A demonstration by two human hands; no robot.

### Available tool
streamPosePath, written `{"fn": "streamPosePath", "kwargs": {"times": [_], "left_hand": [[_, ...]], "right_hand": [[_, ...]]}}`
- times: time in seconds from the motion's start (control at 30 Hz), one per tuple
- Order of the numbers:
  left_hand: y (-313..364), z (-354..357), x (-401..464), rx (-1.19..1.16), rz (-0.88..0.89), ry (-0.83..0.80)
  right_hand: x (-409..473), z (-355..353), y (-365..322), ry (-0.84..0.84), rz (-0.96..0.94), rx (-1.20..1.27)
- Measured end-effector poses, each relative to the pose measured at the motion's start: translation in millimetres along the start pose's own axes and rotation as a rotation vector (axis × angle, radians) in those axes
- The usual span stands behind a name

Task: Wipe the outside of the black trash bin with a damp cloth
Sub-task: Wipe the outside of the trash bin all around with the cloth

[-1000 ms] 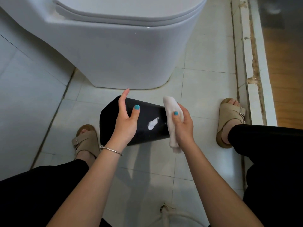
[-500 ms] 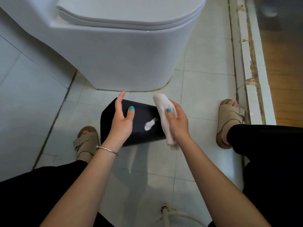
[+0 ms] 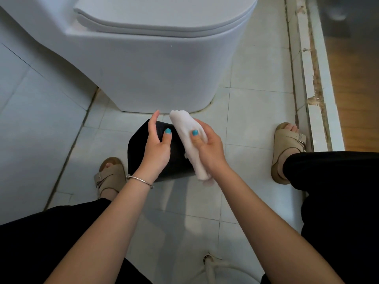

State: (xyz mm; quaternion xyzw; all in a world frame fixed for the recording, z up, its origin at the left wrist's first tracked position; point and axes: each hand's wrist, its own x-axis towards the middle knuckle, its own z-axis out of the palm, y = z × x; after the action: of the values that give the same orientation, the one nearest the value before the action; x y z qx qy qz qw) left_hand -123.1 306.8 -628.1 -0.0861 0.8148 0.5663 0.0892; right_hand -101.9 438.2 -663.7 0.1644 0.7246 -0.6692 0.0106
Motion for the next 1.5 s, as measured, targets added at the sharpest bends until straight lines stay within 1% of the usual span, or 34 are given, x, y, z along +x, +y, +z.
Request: {"fn": "streamPosePath", "kwargs": {"times": [0.1, 0.2, 0.3, 0.4, 0.53, 0.63, 0.73, 0.8, 0.93, 1.03, 1.1, 1.2, 1.3, 1.4, 1.5], "left_hand": [[3, -1, 2, 0.018, -0.001, -0.037], [4, -3, 1, 0.013, 0.020, -0.077], [4, 1, -4, -0.005, 0.039, -0.096], [6, 11, -9, -0.012, 0.042, -0.093], [7, 21, -5, -0.036, 0.036, -0.057], [8, 22, 0, -0.081, 0.002, -0.067], [10, 26, -2, -0.128, -0.014, -0.052], [10, 30, -2, -0.131, -0.015, -0.040], [6, 29, -4, -0.096, 0.003, -0.028], [2, 29, -7, -0.118, 0.022, -0.018], [3, 33, -8, -0.128, 0.020, 0.004], [8, 35, -7, -0.131, 0.002, 0.014], [8, 36, -3, -0.185, -0.031, 0.022], [11, 36, -4, -0.191, -0.037, 0.009], [13, 34, -5, -0.195, -0.004, -0.028]], "right_hand": [[6, -12, 7, 0.055, -0.001, -0.076], [4, -28, 21, 0.138, 0.052, -0.159], [-1, -31, 27, 0.192, 0.122, -0.167], [-5, -24, 24, 0.214, 0.123, -0.158], [-16, -10, 7, 0.173, 0.051, -0.093], [-25, -4, -4, 0.113, -0.009, -0.016], [-20, -7, -3, 0.116, -0.055, -0.024], [-13, -12, 2, 0.136, -0.041, -0.045], [-9, -24, 18, 0.227, 0.072, -0.076], [-9, -21, 21, 0.262, 0.128, -0.077], [-13, -14, 15, 0.260, 0.106, -0.068], [-22, -1, -3, 0.183, 0.027, -0.036], [-26, 6, -14, 0.128, -0.053, -0.011], [-21, 3, -14, 0.129, -0.088, -0.045], [-13, -4, -5, 0.163, -0.056, -0.119]]}}
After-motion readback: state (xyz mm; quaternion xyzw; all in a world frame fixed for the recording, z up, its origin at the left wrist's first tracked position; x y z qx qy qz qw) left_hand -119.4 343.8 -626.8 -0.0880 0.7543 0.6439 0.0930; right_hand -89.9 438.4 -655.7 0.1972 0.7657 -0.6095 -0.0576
